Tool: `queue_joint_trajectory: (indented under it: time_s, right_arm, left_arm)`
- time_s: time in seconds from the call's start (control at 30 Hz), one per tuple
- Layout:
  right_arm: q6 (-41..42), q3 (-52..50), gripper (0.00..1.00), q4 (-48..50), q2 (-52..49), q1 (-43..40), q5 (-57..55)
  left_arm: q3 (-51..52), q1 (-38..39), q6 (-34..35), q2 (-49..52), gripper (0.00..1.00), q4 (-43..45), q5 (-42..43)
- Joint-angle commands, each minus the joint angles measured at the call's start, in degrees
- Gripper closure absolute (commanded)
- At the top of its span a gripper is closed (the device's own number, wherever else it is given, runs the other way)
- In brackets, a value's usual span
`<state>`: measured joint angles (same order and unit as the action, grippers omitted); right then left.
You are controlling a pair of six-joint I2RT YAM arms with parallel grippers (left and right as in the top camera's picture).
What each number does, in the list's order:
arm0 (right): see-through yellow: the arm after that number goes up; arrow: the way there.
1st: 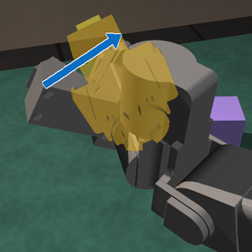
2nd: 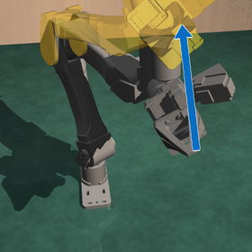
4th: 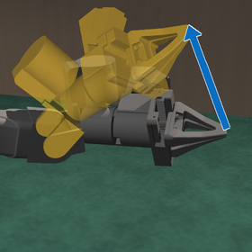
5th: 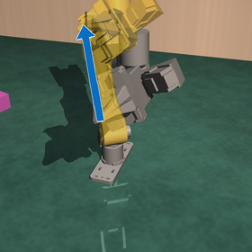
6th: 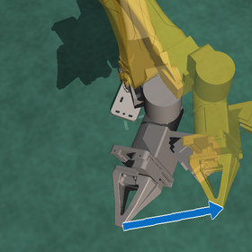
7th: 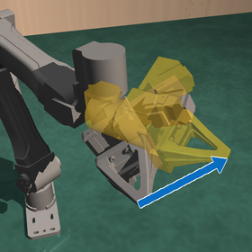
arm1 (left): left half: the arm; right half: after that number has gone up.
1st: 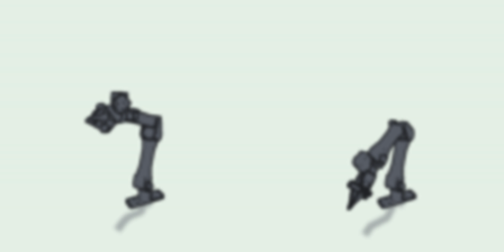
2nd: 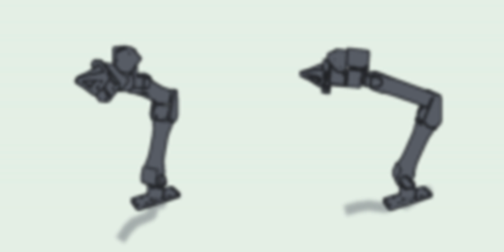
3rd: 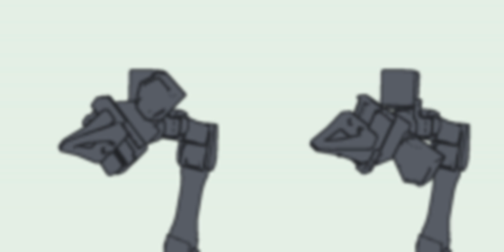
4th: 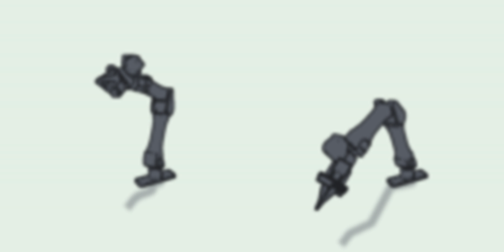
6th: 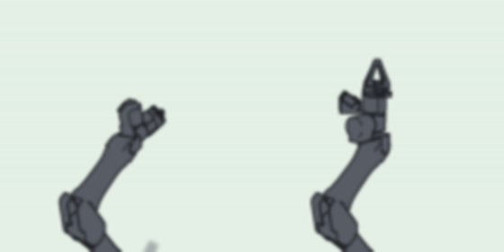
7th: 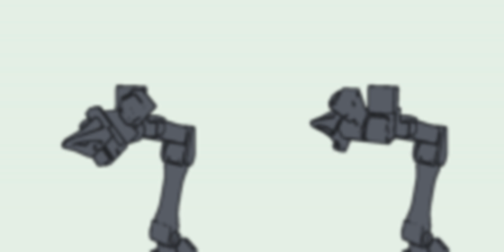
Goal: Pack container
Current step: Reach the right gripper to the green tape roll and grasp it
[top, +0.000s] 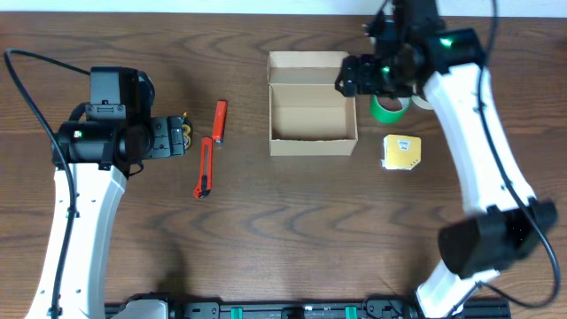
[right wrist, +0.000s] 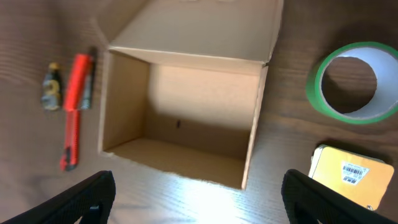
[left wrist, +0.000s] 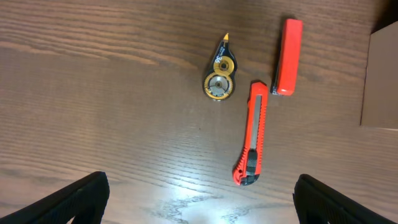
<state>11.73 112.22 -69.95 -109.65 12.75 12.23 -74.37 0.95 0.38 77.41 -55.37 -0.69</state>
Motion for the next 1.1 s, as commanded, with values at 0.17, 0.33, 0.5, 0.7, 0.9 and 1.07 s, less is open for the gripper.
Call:
queue_joint_trajectory:
  time_s: [0.17, 0.33, 0.5, 0.7, 0.9, 1.07]
  right_arm:
    - [2.0, 3.4, 0.18, -0.7, -10.2, 0.3, -8.6]
    - [2.0, 3.3, 0.19, -1.4, -13.0, 0.3, -10.8]
    - [2.0, 3.3, 0.2, -1.6, -14.9, 0.4, -11.0]
    - [1.7, 3.3, 0.19, -1.3, -15.2, 0.3, -12.3]
    - [1.3, 3.3, 0.18, -0.8, -15.2, -1.7, -12.9]
    - [0.8, 3.3, 0.17, -0.6, -15.2, -4.2, -11.8]
  left_arm:
    - [-1.2, -0.3, -2.1, 0.1, 0.05, -1.2, -1.2]
    - [-1.2, -0.3, -2.1, 0.1, 0.05, -1.2, -1.2]
    - [-1.2, -0.3, -2.1, 0.1, 0.05, -1.2, -1.2]
    - [-1.2, -0.3, -2.1, 0.1, 0.04, -1.2, -1.2]
    - [-1.2, -0.3, -2.1, 0.1, 0.05, -1.2, -1.2]
    - [-1.2, -0.3, -2.1, 0.1, 0.05, -1.2, -1.2]
